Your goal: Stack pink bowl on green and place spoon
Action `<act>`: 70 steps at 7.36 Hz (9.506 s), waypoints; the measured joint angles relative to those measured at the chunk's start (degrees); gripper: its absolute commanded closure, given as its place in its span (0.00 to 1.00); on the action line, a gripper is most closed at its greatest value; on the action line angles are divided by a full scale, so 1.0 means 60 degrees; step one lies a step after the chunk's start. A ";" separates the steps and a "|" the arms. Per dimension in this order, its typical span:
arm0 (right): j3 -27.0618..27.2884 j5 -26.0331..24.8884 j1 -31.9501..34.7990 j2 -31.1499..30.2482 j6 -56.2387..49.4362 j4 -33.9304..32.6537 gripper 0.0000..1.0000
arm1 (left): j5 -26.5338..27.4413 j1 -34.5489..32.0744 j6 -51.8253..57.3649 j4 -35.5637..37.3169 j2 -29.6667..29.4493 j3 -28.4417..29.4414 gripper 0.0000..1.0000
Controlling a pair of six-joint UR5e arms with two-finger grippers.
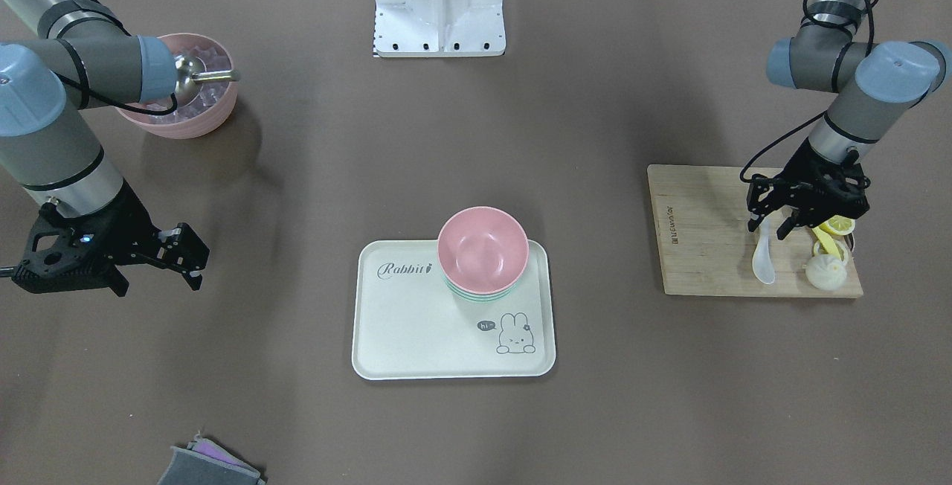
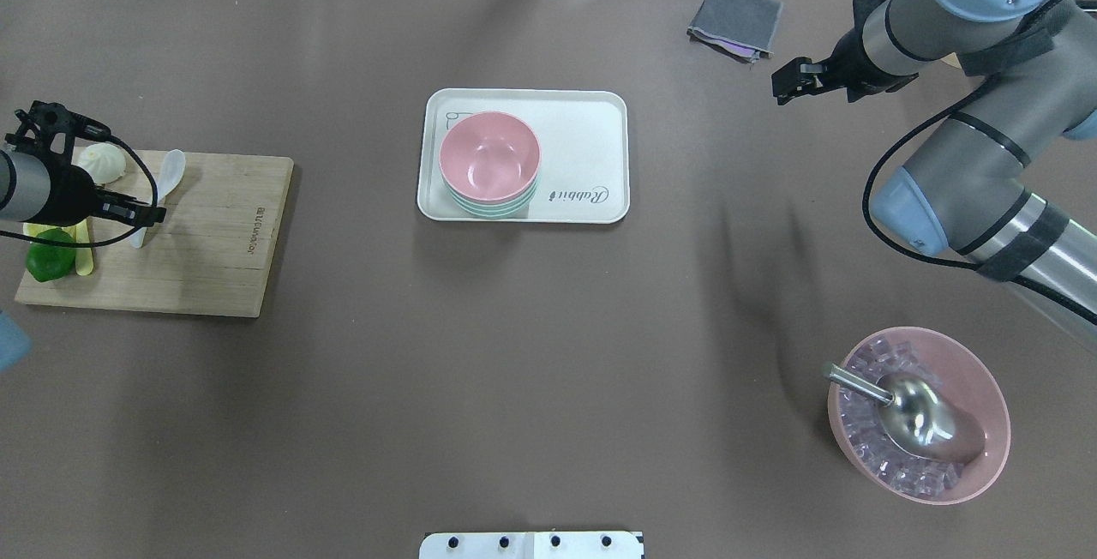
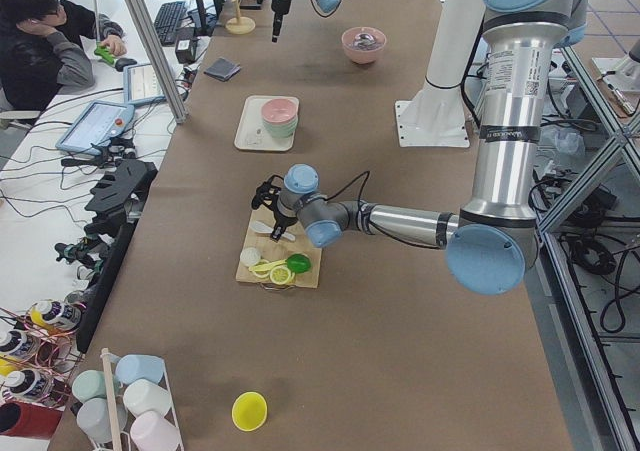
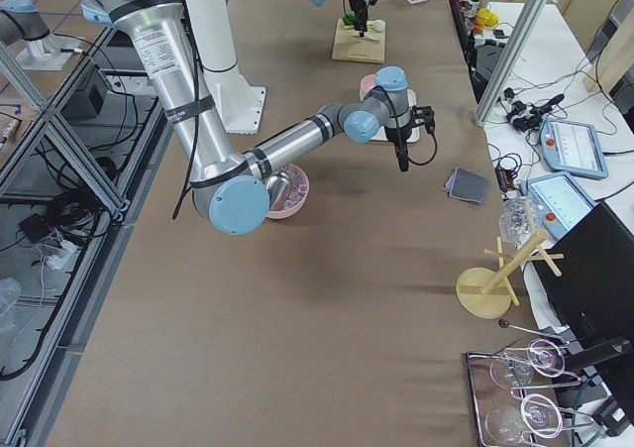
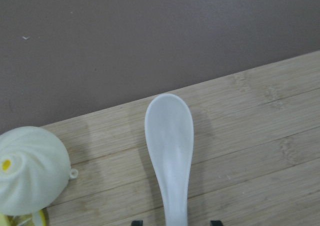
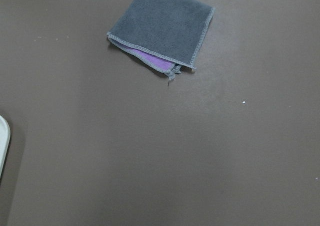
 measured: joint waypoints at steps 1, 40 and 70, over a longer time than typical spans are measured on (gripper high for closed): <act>0.0012 0.0000 -0.0002 -0.0001 0.0000 0.0006 0.00 | -0.0026 0.0003 -0.0022 -0.0095 -0.0005 0.0018 0.67; -0.0377 0.2738 0.4435 -0.4475 -0.4478 -0.0170 0.00 | -0.1033 0.0472 -0.0961 0.7109 -0.6138 -0.0546 0.02; 0.0839 0.2288 0.5502 -0.4590 -0.7892 -0.3532 0.00 | -0.3243 -0.5375 0.5969 0.7621 0.1469 -0.2544 0.02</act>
